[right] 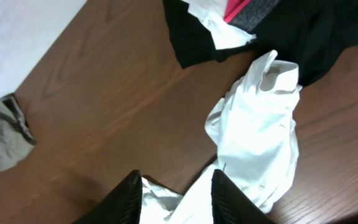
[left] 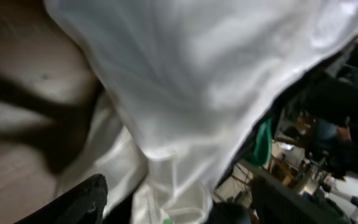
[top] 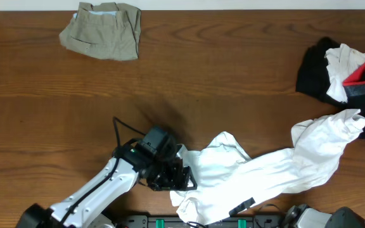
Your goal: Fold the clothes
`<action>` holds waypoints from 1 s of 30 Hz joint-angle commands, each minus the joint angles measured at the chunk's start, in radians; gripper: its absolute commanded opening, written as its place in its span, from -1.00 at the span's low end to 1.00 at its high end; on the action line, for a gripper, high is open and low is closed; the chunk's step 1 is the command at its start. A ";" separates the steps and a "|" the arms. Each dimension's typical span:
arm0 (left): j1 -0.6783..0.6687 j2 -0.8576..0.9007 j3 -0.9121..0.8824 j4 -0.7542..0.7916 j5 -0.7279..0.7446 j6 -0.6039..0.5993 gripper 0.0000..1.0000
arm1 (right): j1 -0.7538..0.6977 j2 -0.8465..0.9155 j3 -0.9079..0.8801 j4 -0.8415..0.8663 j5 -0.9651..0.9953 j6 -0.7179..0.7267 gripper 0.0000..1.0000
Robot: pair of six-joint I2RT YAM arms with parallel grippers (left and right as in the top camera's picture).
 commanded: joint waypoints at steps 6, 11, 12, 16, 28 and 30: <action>-0.004 0.120 -0.002 0.096 0.003 -0.019 0.52 | 0.018 0.002 0.002 0.000 0.033 -0.013 -0.27; -0.004 0.138 -0.002 0.124 0.027 -0.019 0.51 | 0.019 0.002 0.002 -0.001 0.034 -0.013 -0.27; -0.004 0.138 -0.002 0.124 0.027 -0.019 0.48 | 0.019 0.002 0.001 -0.001 0.037 -0.013 -0.27; -0.004 0.138 -0.001 0.127 0.027 -0.019 0.02 | 0.021 0.002 -0.009 0.002 0.041 -0.013 -0.27; -0.004 0.138 -0.001 0.127 0.027 -0.019 -0.61 | 0.027 0.002 -0.212 0.101 0.040 -0.013 -0.32; -0.004 0.138 -0.001 0.127 0.027 -0.019 -0.86 | 0.027 0.002 -0.259 0.137 0.040 -0.013 -0.32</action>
